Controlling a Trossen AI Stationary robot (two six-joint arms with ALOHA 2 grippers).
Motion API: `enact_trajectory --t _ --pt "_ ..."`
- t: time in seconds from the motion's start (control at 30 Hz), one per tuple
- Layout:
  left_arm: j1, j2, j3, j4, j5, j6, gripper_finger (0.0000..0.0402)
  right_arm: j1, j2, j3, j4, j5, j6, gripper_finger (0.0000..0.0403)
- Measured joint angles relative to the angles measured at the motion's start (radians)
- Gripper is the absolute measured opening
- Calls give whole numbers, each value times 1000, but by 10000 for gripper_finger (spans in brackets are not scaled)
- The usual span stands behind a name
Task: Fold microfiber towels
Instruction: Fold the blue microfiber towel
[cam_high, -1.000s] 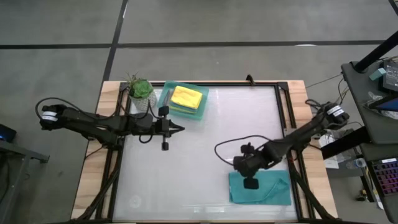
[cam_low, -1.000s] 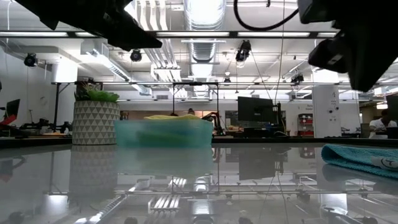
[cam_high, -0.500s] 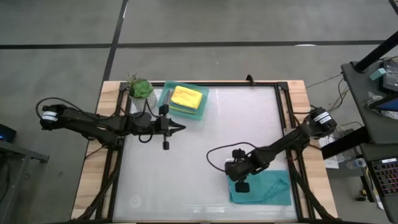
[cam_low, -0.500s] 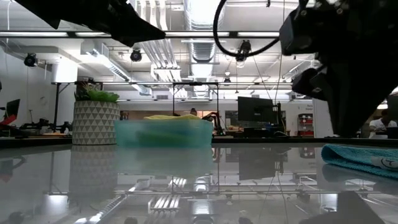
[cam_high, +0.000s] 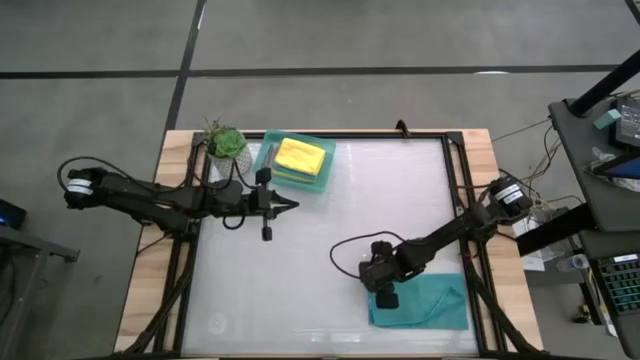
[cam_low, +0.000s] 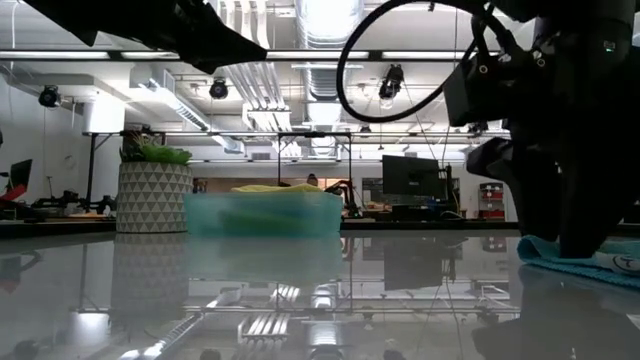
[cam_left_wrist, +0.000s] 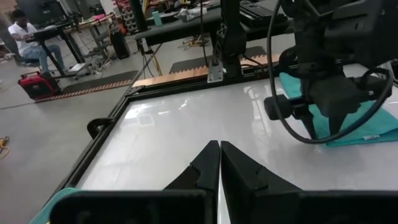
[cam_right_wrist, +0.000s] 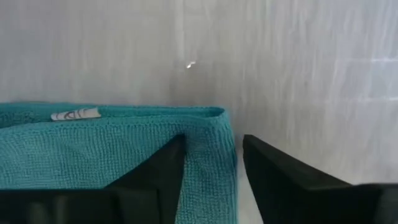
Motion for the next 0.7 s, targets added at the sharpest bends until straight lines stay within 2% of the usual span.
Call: enact_trajectory --t 0.1,0.23,0.4,0.57,0.7 --pt "0 0 0 0 0 0 0 -2 -2 0 26 1 -44 111" --pt "0 0 0 0 0 0 0 -21 -26 -1 32 43 -86 25" --pt "0 0 -1 16 0 -2 0 -69 -96 -1 61 150 -155 10" --pt "0 0 5 17 0 -3 0 -147 -191 -1 121 311 -246 9" --pt "0 -1 5 15 1 -3 13 -197 -253 -1 223 399 -383 9"
